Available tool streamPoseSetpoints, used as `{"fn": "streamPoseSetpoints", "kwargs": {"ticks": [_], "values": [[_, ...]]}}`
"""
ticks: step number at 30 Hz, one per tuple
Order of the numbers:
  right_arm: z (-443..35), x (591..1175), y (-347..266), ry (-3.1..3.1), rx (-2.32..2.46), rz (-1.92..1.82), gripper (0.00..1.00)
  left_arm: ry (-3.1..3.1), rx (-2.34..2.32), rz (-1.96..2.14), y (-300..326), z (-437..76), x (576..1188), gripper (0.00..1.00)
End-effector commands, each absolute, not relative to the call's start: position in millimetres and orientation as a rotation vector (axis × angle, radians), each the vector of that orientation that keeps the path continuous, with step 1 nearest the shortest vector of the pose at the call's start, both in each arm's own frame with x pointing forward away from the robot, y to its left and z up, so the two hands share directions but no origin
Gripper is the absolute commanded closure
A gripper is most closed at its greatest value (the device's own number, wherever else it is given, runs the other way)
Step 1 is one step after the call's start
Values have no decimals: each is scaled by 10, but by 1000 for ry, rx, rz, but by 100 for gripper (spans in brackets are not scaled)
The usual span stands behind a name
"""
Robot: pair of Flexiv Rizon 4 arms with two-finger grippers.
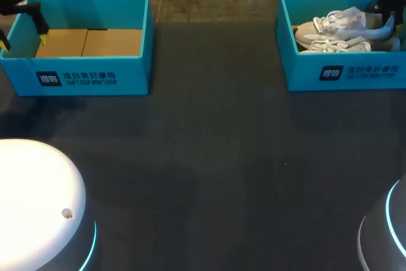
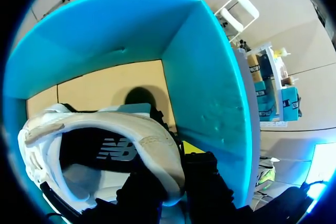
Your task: Take the shoe out of the shoebox, open the shoe tongue, remove and reinsert the insole, then place the shoe into the shoebox
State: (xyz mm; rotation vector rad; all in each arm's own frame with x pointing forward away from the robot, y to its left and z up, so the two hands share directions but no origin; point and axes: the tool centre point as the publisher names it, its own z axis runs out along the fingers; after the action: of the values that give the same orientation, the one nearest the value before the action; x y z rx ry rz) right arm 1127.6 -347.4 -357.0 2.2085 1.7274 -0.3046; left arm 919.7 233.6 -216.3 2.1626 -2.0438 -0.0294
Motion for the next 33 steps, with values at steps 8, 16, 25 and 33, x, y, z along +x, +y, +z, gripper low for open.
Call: {"fn": "streamPoseSetpoints", "kwargs": {"ticks": [8,16,25,33], "values": [[-3564,11402,-3429,1690,2233,-259,100,-2044,2163,-31,2339,-2162,9198,0],[-3635,11473,-3429,1682,2224,-262,100,-2044,2163,-31,2339,-2162,9198,0],[-3719,11491,-3439,1659,2253,-271,100,-2044,2163,-31,2339,-2162,9198,0],[-3576,11600,-3498,1637,2252,-237,100,-2044,2163,-31,2339,-2162,9198,0]]}}
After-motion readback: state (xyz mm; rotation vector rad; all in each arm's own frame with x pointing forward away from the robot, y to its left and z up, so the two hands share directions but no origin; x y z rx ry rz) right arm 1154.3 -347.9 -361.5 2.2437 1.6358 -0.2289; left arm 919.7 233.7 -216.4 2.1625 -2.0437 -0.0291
